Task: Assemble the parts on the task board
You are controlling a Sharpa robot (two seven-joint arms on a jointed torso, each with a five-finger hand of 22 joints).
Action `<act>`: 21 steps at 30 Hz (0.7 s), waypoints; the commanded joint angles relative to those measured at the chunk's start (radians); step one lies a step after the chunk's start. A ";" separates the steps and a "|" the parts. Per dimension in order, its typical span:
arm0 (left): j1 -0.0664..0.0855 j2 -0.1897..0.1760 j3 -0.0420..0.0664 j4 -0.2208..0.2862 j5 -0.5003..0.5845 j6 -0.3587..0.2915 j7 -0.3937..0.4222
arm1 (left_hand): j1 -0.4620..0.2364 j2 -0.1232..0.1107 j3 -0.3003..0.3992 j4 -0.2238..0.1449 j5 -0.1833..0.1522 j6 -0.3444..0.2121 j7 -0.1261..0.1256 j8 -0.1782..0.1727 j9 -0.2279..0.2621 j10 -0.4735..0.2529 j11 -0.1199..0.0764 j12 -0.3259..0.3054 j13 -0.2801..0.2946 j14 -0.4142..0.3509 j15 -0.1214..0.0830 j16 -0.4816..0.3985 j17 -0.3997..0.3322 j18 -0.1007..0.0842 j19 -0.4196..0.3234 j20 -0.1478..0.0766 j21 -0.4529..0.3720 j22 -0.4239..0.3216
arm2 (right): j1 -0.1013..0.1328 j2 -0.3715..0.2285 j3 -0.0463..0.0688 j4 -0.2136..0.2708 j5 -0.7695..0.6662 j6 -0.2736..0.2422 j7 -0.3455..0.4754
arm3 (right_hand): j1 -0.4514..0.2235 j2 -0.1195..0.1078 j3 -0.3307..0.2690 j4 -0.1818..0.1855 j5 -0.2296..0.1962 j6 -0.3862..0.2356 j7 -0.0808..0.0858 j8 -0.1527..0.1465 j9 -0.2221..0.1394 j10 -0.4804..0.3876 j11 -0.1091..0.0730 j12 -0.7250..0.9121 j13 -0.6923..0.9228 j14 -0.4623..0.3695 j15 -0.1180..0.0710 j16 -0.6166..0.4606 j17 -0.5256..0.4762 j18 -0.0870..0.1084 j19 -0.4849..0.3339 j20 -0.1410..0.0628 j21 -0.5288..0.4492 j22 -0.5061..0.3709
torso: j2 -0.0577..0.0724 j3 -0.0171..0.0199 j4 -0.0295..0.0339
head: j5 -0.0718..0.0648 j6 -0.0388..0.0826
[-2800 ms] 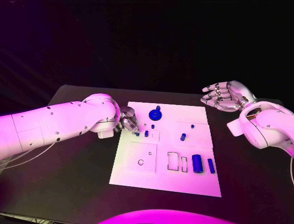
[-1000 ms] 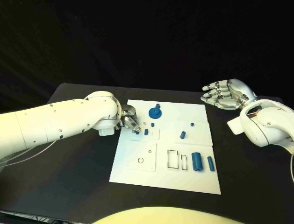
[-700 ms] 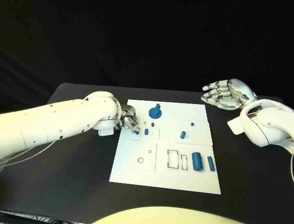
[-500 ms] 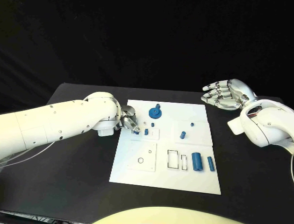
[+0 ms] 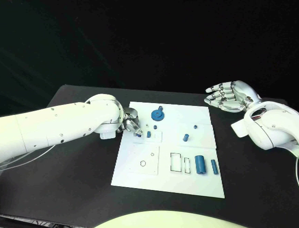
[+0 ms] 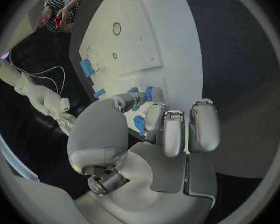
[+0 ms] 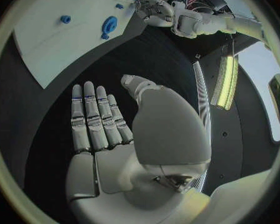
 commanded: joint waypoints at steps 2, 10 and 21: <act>-0.008 0.004 -0.006 0.004 0.011 0.034 -0.005 | -0.017 0.006 0.116 -0.135 -0.006 0.033 -0.022 0.000 -0.006 0.009 0.000 0.004 0.002 0.106 -0.006 0.007 0.263 -0.016 0.007 0.001 0.004 0.001 | 0.000 -0.001 0.000 0.002 -0.006 0.014 0.005 | -0.010 -0.003 -0.001 -0.006 0.007 -0.003 0.066 -0.002 -0.001 0.002 0.006 -0.004 -0.001 0.001 -0.001 -0.004 -0.001 0.012 -0.004 0.000 0.000 -0.001 | 0.001 0.0006 0.0000 | -0.002 -0.001; -0.008 0.006 -0.006 0.000 0.019 0.029 -0.004 | -0.061 0.008 -0.050 -0.048 -0.037 0.048 -0.031 -0.013 -0.026 0.009 -0.007 -0.002 0.007 0.106 -0.012 0.007 0.263 -0.016 0.007 -0.005 0.001 0.001 | 0.000 -0.001 0.000 0.002 -0.006 0.015 0.004 | -0.012 -0.002 -0.002 -0.006 0.007 -0.002 0.066 -0.002 -0.002 0.003 0.006 -0.005 -0.001 0.001 -0.001 -0.004 -0.003 0.013 -0.003 0.000 0.000 -0.004 | 0.000 0.0009 0.0000 | -0.003 -0.001; -0.009 0.011 -0.006 -0.013 0.022 0.019 -0.004 | -0.069 0.004 -0.155 0.016 -0.052 0.055 -0.032 -0.019 -0.038 0.006 -0.008 -0.006 0.010 0.106 -0.013 0.007 0.263 -0.015 0.007 -0.006 -0.002 0.000 | 0.000 -0.002 0.000 0.002 -0.006 0.016 0.003 | -0.014 -0.002 -0.002 -0.005 0.007 -0.002 0.066 -0.002 -0.002 0.003 0.006 -0.005 -0.001 0.001 -0.001 -0.005 -0.004 0.013 -0.003 0.000 0.000 -0.005 | 0.000 -0.0002 0.0004 | -0.005 0.001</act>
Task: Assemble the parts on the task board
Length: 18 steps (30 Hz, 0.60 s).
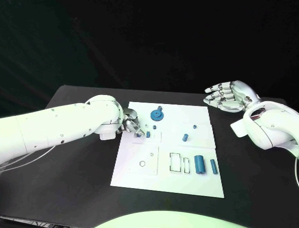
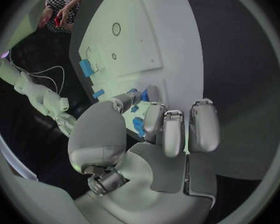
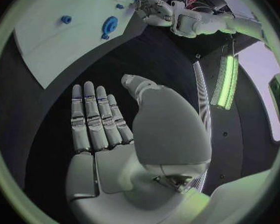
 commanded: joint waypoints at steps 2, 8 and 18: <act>-0.006 0.003 -0.004 -0.003 0.012 0.016 -0.001 | -0.008 -0.002 -0.031 0.016 -0.007 -0.001 0.007 -0.007 -0.003 0.000 -0.002 -0.007 0.001 0.106 -0.006 0.007 0.263 -0.015 0.004 -0.003 -0.002 0.000 | 0.000 0.000 0.000 0.002 -0.006 0.014 0.005 | -0.010 0.003 -0.002 -0.005 0.003 -0.002 0.066 -0.002 -0.001 0.003 0.006 -0.005 -0.001 0.001 -0.001 -0.005 -0.001 0.013 -0.003 0.000 0.000 -0.001 | 0.000 -0.0007 0.0004 | -0.001 0.001; -0.006 -0.003 -0.002 -0.003 0.012 0.003 0.000 | -0.003 -0.017 -0.127 0.079 -0.052 0.000 0.009 -0.012 -0.010 -0.005 -0.001 -0.015 -0.004 0.106 -0.005 0.007 0.263 -0.015 0.003 -0.003 -0.005 -0.003 | 0.000 0.000 0.000 0.001 -0.006 0.014 0.004 | -0.011 0.003 -0.003 -0.005 0.003 -0.002 0.066 -0.002 -0.001 0.003 0.007 -0.006 -0.001 0.001 -0.001 -0.005 -0.002 0.013 -0.003 0.000 0.000 -0.002 | 0.000 -0.0013 -0.0003 | -0.002 0.005; -0.006 -0.020 0.008 0.005 0.019 -0.043 0.002 | 0.014 -0.027 -0.190 0.148 -0.073 -0.031 0.020 -0.012 -0.009 -0.048 0.007 -0.067 -0.075 0.098 -0.002 -0.007 0.236 -0.010 -0.006 0.000 -0.019 -0.025 | -0.001 -0.001 0.000 0.000 -0.006 0.013 0.004 | -0.014 0.003 -0.006 -0.004 0.003 -0.003 0.067 -0.002 -0.002 0.002 0.007 -0.007 -0.001 0.000 0.000 -0.007 -0.004 0.012 -0.004 0.001 -0.001 -0.005 | 0.000 0.0000 -0.0003 | -0.006 0.008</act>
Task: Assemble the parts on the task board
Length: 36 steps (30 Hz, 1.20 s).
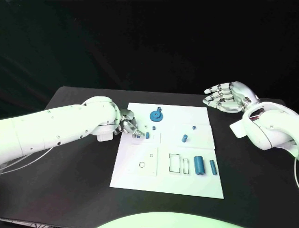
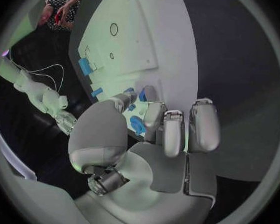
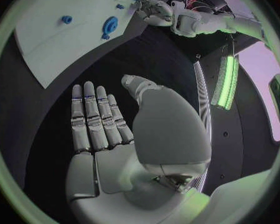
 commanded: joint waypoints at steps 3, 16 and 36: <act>0.000 -0.003 0.009 0.008 0.016 -0.048 0.001 | 0.013 -0.004 -0.020 0.021 -0.011 -0.018 0.001 -0.001 0.003 -0.024 0.003 -0.026 -0.037 0.096 -0.001 -0.010 0.229 -0.009 -0.008 0.001 -0.008 -0.009 | -0.001 0.001 0.000 0.001 -0.006 0.012 0.005 | -0.009 -0.003 -0.005 -0.003 0.003 -0.003 0.067 -0.002 -0.001 0.002 0.007 -0.005 -0.001 0.000 0.000 -0.007 -0.001 0.012 -0.004 0.001 -0.001 -0.001 | 0.000 0.0004 0.0001 | -0.002 0.002; 0.002 -0.009 0.038 0.026 0.150 -0.230 0.117 | 0.068 -0.002 -0.079 0.027 -0.004 -0.166 0.056 -0.010 0.006 -0.306 0.054 -0.281 -0.379 0.021 0.041 -0.120 0.042 0.043 -0.166 0.034 -0.192 -0.293 | -0.002 0.002 0.000 -0.003 -0.006 0.011 0.005 | -0.010 -0.003 -0.006 -0.003 0.004 -0.004 0.067 -0.003 -0.002 0.001 0.007 -0.006 -0.001 -0.001 0.000 -0.008 -0.003 0.012 -0.004 0.001 -0.001 -0.004 | -0.002 0.0019 0.0010 | -0.007 0.014; -0.036 0.059 -0.003 -0.012 -0.189 -0.437 0.506 | 0.496 -0.074 0.010 -0.033 -0.005 -0.334 0.156 -0.129 -0.222 -0.664 0.163 -0.495 -0.671 -0.366 0.143 -0.349 -0.446 0.101 -0.428 0.126 -0.475 -0.608 | -0.002 -0.001 0.000 -0.003 -0.006 0.013 0.003 | -0.010 -0.002 -0.007 -0.004 0.004 -0.004 0.067 -0.003 -0.003 0.000 0.008 -0.007 -0.001 -0.002 0.001 -0.009 -0.005 0.012 -0.005 0.001 -0.001 -0.006 | 0.002 -0.0010 0.0009 | -0.017 0.018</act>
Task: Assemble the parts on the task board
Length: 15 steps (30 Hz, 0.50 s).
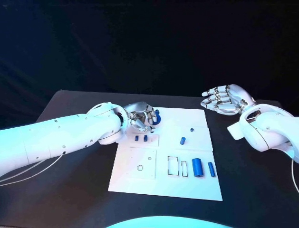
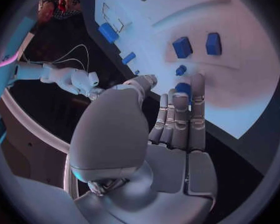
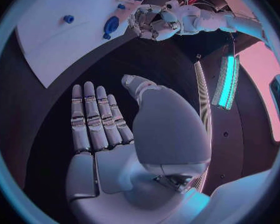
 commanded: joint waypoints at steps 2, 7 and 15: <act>-0.008 0.018 -0.001 -0.015 -0.183 -0.043 0.090 | 0.007 -0.004 0.003 -0.002 -0.005 0.020 0.020 -0.012 -0.022 -0.004 0.004 -0.015 -0.026 0.001 0.002 0.016 -0.006 0.014 -0.004 0.000 0.009 0.005 | -0.001 0.000 0.000 0.001 -0.006 0.014 0.005 | -0.010 -0.002 -0.005 -0.001 0.004 -0.004 0.067 -0.003 -0.001 0.000 0.008 -0.006 -0.001 -0.002 0.001 -0.004 -0.002 0.012 -0.005 0.001 -0.001 -0.001 | 0.001 -0.0004 0.0001 | -0.001 -0.001; -0.012 0.035 -0.003 -0.033 -0.248 -0.005 0.058 | 0.008 -0.009 -0.004 -0.002 -0.006 0.035 0.017 -0.023 -0.042 -0.007 0.004 -0.026 -0.048 0.018 0.003 0.038 0.005 0.014 -0.002 0.002 0.016 0.010 | -0.001 0.000 0.000 0.002 -0.006 0.014 0.004 | -0.010 -0.002 -0.005 -0.001 0.004 -0.004 0.067 -0.003 -0.001 0.000 0.008 -0.006 -0.001 -0.002 0.001 -0.004 -0.002 0.012 -0.005 0.001 -0.001 -0.001 | 0.001 0.0007 -0.0007 | -0.001 -0.002; -0.013 0.051 -0.003 -0.053 -0.296 0.044 0.010 | 0.011 -0.008 -0.014 -0.001 -0.006 0.081 0.007 -0.042 -0.080 0.008 0.002 -0.039 -0.086 0.055 0.002 0.087 0.033 0.015 0.005 0.001 0.036 0.023 | -0.001 0.000 0.000 0.003 -0.006 0.014 0.003 | -0.010 -0.002 -0.005 -0.001 0.004 -0.004 0.067 -0.003 -0.001 0.000 0.008 -0.006 -0.001 -0.002 0.001 -0.004 -0.002 0.012 -0.005 0.001 -0.001 -0.001 | 0.000 0.0015 0.0003 | -0.002 -0.005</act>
